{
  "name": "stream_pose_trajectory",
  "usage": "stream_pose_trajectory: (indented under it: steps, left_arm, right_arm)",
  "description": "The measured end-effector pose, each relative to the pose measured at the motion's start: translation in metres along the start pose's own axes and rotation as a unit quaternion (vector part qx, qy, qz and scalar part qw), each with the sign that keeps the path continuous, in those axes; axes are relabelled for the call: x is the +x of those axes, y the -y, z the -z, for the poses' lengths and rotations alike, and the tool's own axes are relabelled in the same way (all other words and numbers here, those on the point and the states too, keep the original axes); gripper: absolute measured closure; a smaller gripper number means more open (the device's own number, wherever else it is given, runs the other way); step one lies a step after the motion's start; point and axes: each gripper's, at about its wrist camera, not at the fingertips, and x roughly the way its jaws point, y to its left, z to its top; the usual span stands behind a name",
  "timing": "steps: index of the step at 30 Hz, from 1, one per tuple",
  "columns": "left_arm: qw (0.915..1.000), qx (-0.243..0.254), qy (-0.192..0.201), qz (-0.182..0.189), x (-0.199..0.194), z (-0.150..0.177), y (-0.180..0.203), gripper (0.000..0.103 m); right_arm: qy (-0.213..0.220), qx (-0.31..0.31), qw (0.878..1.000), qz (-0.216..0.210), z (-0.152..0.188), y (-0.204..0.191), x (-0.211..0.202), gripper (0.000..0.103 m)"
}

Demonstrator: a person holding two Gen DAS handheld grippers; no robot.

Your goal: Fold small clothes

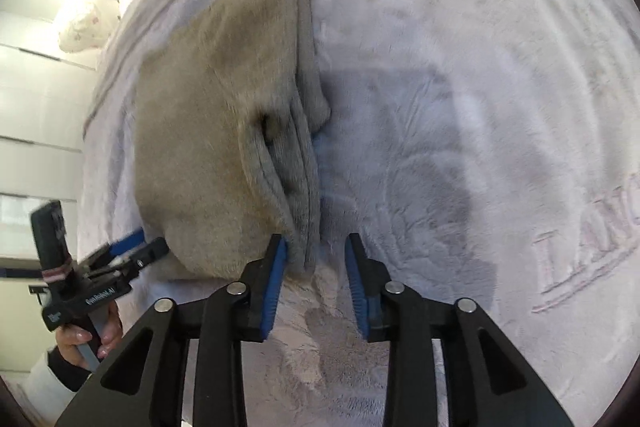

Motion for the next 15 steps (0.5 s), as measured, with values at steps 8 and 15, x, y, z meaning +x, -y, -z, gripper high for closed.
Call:
stream_pose_trajectory:
  steps: [8,15]
  left_arm:
    - [0.9998,0.001,0.007,-0.019,-0.007,-0.003,0.0,0.017]
    - [0.9995,0.003,0.006,-0.03,-0.008,-0.005,0.0,0.017]
  right_arm:
    - [0.017,0.016,1.0,-0.017,-0.014,0.003,-0.007,0.048]
    - [0.007,0.018,1.0,-0.022,-0.017,0.003,-0.001,0.045]
